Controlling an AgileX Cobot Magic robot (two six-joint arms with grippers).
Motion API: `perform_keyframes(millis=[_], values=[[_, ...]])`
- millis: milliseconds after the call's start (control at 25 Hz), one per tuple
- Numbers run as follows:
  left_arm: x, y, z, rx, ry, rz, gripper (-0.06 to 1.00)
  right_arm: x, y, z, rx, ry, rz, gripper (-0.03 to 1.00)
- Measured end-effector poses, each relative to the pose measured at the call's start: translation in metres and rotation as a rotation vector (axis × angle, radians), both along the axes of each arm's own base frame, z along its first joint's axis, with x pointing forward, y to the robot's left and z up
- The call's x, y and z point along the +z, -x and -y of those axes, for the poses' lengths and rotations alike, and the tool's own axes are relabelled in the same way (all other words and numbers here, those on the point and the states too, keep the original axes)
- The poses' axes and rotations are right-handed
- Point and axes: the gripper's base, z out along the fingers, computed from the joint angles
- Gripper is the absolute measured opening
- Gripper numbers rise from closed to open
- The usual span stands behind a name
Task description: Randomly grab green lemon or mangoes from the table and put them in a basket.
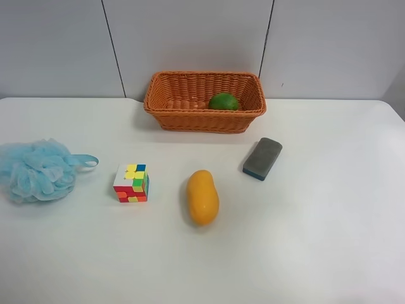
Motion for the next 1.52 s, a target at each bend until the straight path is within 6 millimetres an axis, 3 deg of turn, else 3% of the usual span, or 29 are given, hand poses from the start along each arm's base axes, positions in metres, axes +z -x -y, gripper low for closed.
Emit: perform_keyframes(millis=[320,640,880,1520], values=[[0.0,0.0,0.0,0.0,0.0,0.0,0.99,-0.06,0.073,0.027,-0.057,-0.043,0.088,0.99],[0.0,0.0,0.0,0.0,0.0,0.0,0.99,-0.101,0.111,0.033,-0.244,-0.105,0.29,0.99],[0.0,0.0,0.0,0.0,0.0,0.0,0.99,-0.102,0.109,0.032,-0.292,-0.112,0.371,0.99],[0.0,0.0,0.0,0.0,0.0,0.0,0.99,-0.105,0.106,0.032,-0.293,-0.113,0.38,0.99]])
